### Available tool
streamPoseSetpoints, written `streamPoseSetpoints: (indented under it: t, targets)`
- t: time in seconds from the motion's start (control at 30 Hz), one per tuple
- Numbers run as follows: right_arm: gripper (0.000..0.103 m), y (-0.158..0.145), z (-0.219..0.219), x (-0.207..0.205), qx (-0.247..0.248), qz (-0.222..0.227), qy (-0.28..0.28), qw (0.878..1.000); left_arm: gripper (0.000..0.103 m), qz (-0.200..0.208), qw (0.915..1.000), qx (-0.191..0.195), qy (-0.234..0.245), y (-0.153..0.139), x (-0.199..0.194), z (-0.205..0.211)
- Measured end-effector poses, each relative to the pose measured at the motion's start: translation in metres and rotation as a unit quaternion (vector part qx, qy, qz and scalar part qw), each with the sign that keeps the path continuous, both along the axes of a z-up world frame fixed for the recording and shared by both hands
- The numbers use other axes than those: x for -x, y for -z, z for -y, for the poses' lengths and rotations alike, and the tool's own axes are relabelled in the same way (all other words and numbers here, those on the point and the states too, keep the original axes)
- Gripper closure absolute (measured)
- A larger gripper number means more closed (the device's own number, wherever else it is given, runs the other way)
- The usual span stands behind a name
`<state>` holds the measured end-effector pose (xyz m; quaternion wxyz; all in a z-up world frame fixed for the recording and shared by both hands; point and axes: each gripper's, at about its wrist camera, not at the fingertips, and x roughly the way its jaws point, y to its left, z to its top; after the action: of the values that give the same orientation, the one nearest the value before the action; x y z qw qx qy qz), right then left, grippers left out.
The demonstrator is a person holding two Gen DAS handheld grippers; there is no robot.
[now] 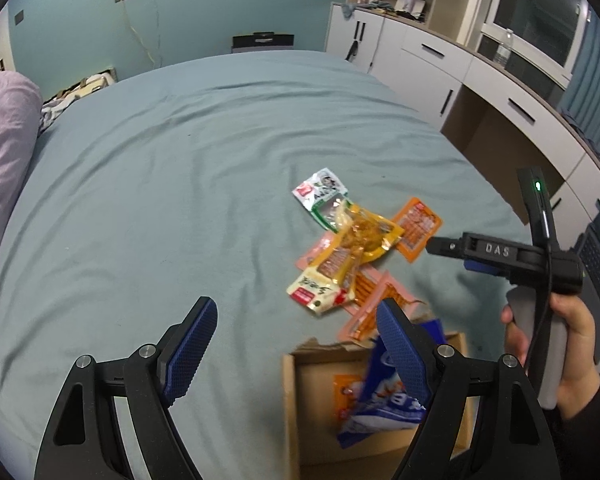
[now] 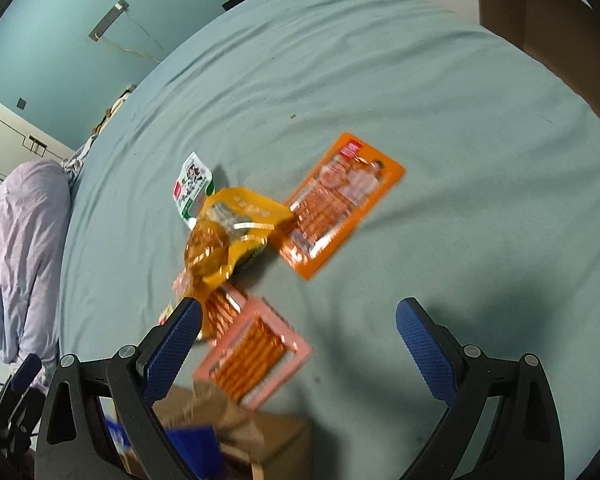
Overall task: Organize snacks
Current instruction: 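Move the right gripper over the orange spicy-stick packet on the bed, then grasp the yellow pouch with the left gripper while the right grasps the orange packet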
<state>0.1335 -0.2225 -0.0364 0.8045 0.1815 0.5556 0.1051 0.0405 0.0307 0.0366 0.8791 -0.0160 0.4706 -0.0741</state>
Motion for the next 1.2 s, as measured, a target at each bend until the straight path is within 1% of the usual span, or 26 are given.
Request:
streamPoseSetpoints:
  t: [0.07,0.17,0.23,0.3,0.37,0.43,0.47,0.53,0.6,0.67,0.73,0.77,0.9,1.0,1.07,1.1,1.13,1.17,1.2]
  targets:
    - [0.005,0.004,-0.004,-0.012,-0.013,-0.005,-0.002,1.0,0.02,-0.012,0.9999,0.0,-0.003,0.007,-0.006,-0.003]
    - [0.005,0.01,-0.01,-0.023,-0.035,-0.014,-0.011,0.999,0.02,-0.039,0.999,0.019,-0.007,0.018,-0.014,-0.007]
    - [0.005,0.015,-0.013,-0.031,-0.032,-0.018,-0.016,0.999,0.02,-0.049,0.9984,0.029,-0.007,0.023,-0.018,-0.009]
    - [0.005,0.016,-0.008,-0.04,-0.011,-0.016,0.002,1.0,0.02,-0.05,0.9984,0.027,-0.008,0.026,-0.024,-0.008]
    - [0.005,0.019,0.009,-0.048,0.0,-0.021,0.041,0.999,0.02,-0.051,0.9985,0.02,-0.007,0.03,-0.031,-0.006]
    - [0.005,0.028,0.025,-0.056,-0.002,-0.041,0.073,0.996,0.019,-0.062,0.9978,0.018,0.014,0.042,-0.041,0.001]
    - [0.005,0.033,0.032,-0.059,-0.002,-0.052,0.086,0.995,0.019,-0.076,0.9967,0.016,0.025,0.051,-0.047,0.004]
    - [0.005,0.043,0.04,-0.063,-0.011,-0.066,0.095,0.993,0.019,-0.092,0.9951,0.012,0.035,0.064,-0.059,0.007]
    - [0.005,0.045,0.039,-0.064,-0.007,-0.066,0.094,0.993,0.019,-0.103,0.9935,0.009,0.049,0.074,-0.074,0.011]
    - [0.005,0.044,0.031,-0.068,0.015,-0.056,0.08,0.995,0.02,-0.115,0.9912,0.016,0.063,0.08,-0.086,0.016]
    - [0.005,0.044,0.022,-0.072,0.038,-0.053,0.066,0.996,0.019,-0.137,0.9859,0.022,0.093,0.09,-0.1,0.029]
    - [0.003,0.047,0.016,-0.076,0.056,-0.052,0.059,0.995,0.019,-0.141,0.9845,0.019,0.102,0.093,-0.103,0.034]
    - [0.003,0.049,-0.008,-0.089,0.117,-0.045,0.041,0.991,0.019,-0.162,0.9786,-0.009,0.127,0.113,-0.121,0.059]
    - [0.003,0.054,-0.031,-0.094,0.163,-0.032,0.012,0.986,0.023,-0.188,0.9729,-0.003,0.134,0.128,-0.129,0.067]
    - [0.003,0.056,-0.042,-0.095,0.189,-0.023,-0.001,0.982,0.028,-0.2,0.9699,0.023,0.137,0.131,-0.133,0.066]
    - [0.003,0.058,-0.046,-0.096,0.196,-0.02,-0.007,0.98,0.036,-0.205,0.9684,0.03,0.139,0.133,-0.134,0.066]
    - [0.003,0.059,-0.049,-0.097,0.2,-0.017,-0.01,0.98,0.038,-0.209,0.9673,0.031,0.14,0.133,-0.135,0.067]
    - [0.004,0.06,-0.052,-0.096,0.202,-0.015,-0.009,0.979,0.041,-0.21,0.967,0.025,0.142,0.134,-0.134,0.069]
    - [0.004,0.061,-0.055,-0.096,0.203,-0.013,-0.013,0.979,0.046,-0.209,0.9664,0.01,0.149,0.134,-0.133,0.073]
